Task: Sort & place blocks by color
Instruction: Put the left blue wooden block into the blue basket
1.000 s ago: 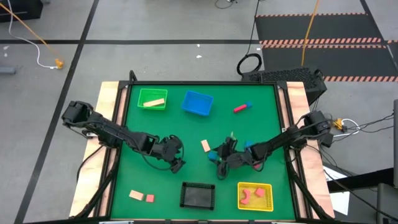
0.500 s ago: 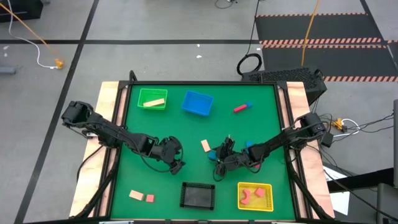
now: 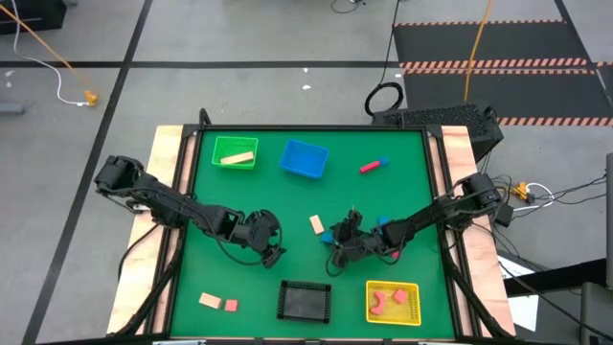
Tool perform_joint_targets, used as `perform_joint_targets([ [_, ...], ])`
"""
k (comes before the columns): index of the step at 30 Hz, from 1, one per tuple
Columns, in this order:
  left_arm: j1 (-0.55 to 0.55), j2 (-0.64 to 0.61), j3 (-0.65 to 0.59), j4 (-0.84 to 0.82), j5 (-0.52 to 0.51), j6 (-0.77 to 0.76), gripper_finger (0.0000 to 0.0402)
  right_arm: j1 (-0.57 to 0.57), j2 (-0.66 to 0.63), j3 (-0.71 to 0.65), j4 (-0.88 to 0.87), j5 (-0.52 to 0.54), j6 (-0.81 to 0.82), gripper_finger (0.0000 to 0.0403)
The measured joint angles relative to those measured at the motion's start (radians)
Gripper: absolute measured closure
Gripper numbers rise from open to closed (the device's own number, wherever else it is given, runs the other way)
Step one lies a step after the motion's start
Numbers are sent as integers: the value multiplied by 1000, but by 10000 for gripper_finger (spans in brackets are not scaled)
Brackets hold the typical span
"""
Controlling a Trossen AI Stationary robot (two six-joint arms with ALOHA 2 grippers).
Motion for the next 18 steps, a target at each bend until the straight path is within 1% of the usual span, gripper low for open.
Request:
perform_joint_targets([
  [4, 0, 0, 0, 0, 0, 6, 76, -5, 0, 0, 4, -5, 19, 180],
  [10, 0, 0, 0, 0, 0, 6, 76, -9, 0, 0, 1, -34, 44, 211],
  [12, 0, 0, 0, 0, -1, 9, 76, -9, 0, 0, 0, -35, 45, 224],
  [14, 0, 0, 0, 0, -1, 10, 76, -10, 0, 0, 1, -60, 45, 239],
  [18, 0, 0, 0, 0, -7, 11, 76, -13, 0, 0, 2, -87, 74, 276],
])
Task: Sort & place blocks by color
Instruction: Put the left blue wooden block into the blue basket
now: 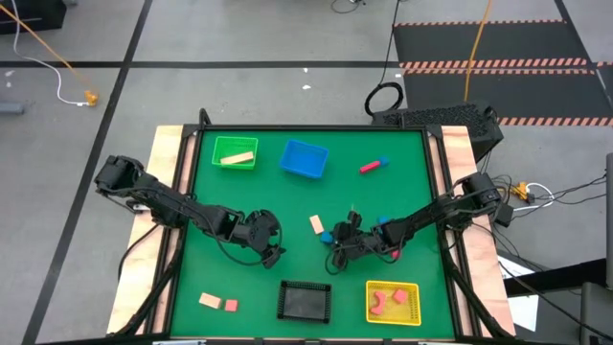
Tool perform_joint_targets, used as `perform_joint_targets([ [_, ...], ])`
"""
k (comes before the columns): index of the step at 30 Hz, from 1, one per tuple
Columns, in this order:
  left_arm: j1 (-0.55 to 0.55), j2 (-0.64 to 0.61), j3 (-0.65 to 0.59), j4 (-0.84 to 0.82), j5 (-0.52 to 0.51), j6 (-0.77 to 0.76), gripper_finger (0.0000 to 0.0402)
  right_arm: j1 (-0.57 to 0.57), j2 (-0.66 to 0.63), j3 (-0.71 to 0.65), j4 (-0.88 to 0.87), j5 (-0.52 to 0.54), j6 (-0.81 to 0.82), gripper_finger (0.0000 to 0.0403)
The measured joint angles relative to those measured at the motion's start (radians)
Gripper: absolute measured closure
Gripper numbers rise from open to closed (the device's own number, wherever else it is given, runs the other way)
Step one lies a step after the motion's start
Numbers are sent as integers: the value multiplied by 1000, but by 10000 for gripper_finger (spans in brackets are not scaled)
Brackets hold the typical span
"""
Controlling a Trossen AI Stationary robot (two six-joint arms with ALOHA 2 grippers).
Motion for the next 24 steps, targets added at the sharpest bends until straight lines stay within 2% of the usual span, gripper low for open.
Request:
perform_joint_targets([
  [2, 0, 0, 0, 0, -1, 3, 76, -4, -1, 0, 3, -19, 14, 289],
  [10, 0, 0, 0, 0, -1, 3, 76, -25, -12, 0, 30, -110, 23, 289],
  [14, 1, 0, 0, 1, -6, 3, 76, -54, -58, -1, 26, -110, -13, 289],
  [19, 2, 0, 0, 12, -52, 4, 76, -122, -134, -1, 30, -108, -96, 289],
  [24, 7, 0, 0, 45, -100, 13, 76, -241, -182, -1, 87, -103, -190, 289],
])
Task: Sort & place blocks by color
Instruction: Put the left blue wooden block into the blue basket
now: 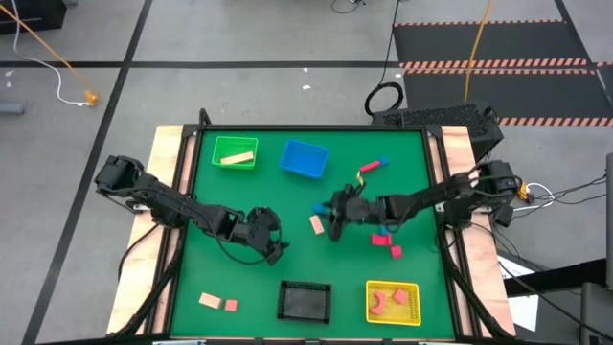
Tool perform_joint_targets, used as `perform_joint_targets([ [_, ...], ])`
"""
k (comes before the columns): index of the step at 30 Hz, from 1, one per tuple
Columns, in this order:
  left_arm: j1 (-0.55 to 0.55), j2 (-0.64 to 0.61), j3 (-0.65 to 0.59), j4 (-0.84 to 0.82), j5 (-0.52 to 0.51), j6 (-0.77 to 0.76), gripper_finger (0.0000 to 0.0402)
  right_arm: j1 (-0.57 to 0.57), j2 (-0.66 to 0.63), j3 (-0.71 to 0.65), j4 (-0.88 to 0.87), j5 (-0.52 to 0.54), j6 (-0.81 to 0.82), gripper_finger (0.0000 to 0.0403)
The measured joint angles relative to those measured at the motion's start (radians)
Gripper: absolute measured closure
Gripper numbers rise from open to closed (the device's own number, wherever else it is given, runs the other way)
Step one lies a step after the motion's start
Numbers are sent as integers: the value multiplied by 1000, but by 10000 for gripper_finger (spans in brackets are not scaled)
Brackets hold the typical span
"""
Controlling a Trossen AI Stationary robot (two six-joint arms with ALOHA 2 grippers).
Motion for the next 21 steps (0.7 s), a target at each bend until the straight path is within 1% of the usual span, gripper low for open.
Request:
perform_joint_targets([
  [3, 13, 0, 0, 36, -5, 14, 76, -81, -3, 0, 66, -1, -60, 289],
  [7, 32, 0, 0, 96, -5, 51, 76, -192, 3, 0, 111, -12, -105, 289],
  [12, 66, 0, 0, 153, -5, 86, 76, -314, 5, 0, 187, -130, -111, 289],
  [15, 90, 0, 0, 172, -5, 99, 76, -361, 8, 0, 211, -156, -107, 285],
  [21, 135, 0, 0, 173, -5, 105, 76, -393, 8, 0, 235, -158, -104, 285],
])
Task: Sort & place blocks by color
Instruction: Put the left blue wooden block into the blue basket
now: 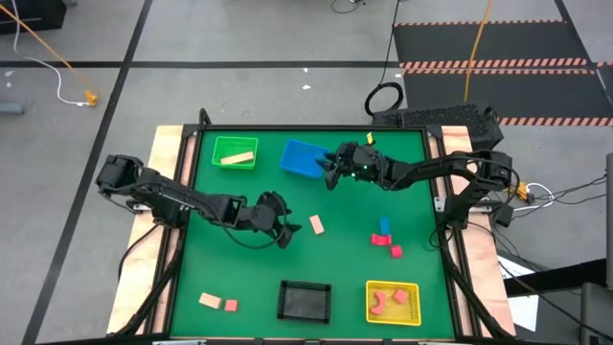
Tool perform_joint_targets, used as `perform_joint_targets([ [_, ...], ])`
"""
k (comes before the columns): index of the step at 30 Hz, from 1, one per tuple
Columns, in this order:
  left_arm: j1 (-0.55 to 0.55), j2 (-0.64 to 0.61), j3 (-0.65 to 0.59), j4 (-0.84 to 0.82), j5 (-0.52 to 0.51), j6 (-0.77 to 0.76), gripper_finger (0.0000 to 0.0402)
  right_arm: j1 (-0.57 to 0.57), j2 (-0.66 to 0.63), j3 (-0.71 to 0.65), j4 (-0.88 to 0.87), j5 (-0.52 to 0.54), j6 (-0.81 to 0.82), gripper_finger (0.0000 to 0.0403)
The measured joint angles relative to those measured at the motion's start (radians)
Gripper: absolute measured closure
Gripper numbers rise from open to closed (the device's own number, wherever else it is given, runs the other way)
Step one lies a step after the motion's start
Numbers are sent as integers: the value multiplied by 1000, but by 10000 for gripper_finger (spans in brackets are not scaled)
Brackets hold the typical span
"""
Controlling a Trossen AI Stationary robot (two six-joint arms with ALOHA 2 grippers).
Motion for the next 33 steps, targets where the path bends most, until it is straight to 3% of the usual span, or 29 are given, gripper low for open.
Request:
perform_joint_targets([
  [6, 39, 0, 0, 0, 0, 0, 76, -4, 7, 0, 13, 3, -5, 285],
  [16, 49, 0, 0, 17, 3, 0, 76, -10, 167, 1, 231, 2, 27, 283],
  [28, 50, 0, 0, 19, 4, 9, 76, -18, 270, 69, 188, 1, 14, 281],
  [33, 49, 0, 0, 19, 3, 22, 76, -18, 275, 69, 188, 2, 7, 255],
])
